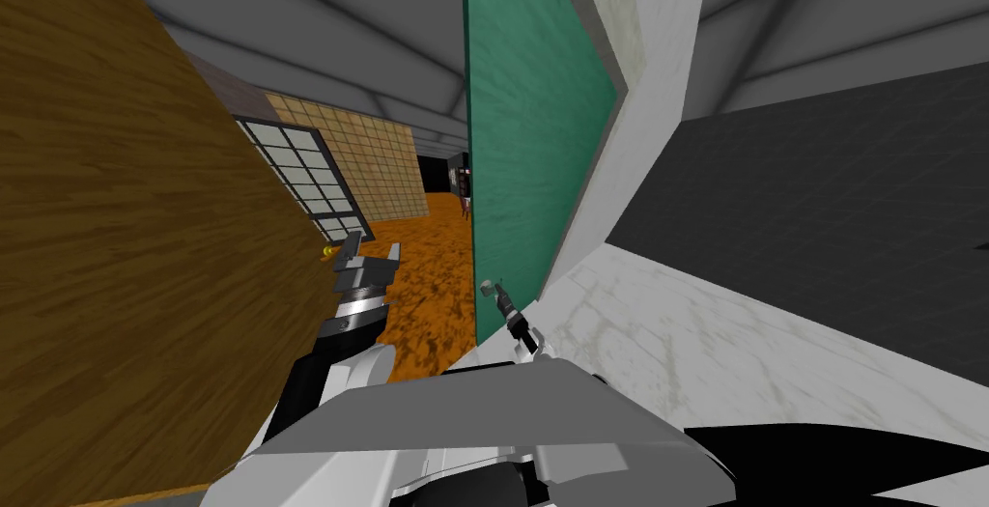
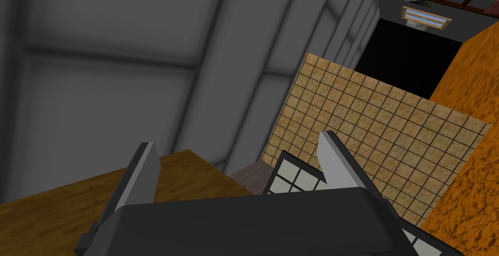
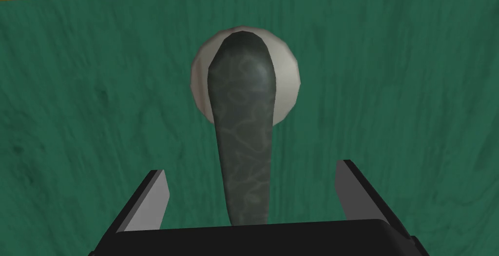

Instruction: Push the door open

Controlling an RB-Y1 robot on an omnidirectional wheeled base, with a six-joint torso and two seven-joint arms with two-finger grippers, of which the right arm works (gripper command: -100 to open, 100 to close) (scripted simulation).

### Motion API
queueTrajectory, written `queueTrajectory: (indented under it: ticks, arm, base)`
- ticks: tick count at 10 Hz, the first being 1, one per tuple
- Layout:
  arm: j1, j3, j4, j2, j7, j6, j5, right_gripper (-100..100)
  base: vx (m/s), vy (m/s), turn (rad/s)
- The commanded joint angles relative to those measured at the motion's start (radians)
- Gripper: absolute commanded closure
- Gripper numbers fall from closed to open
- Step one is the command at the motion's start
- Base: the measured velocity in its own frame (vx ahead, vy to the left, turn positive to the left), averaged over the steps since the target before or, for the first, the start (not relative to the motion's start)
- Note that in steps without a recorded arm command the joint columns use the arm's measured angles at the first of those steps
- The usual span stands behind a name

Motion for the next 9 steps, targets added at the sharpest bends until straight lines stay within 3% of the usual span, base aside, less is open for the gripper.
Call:
queueTrajectory:
  ticks: [1, 2, 3, 9]
  arm:
    - [0.0, -0.002, 0.001, 0.016, 0.006, 0.002, -0.004, -100]
    - [0.001, -0.002, 0.001, 0.01, 0.004, 0.0, -0.002, -100]
    - [0.001, -0.002, 0.001, 0.01, 0.004, 0.0, -0.002, 100]
    - [-0.004, -0.012, -0.001, 0.004, 0.01, 0.004, -0.011, 100]
  base:
    - [0.194, 0.053, 0.035]
    - [0.083, 0.025, 0.006]
    - [-0.011, -0.003, -0.006]
    - [0.009, 0.004, 0.002]
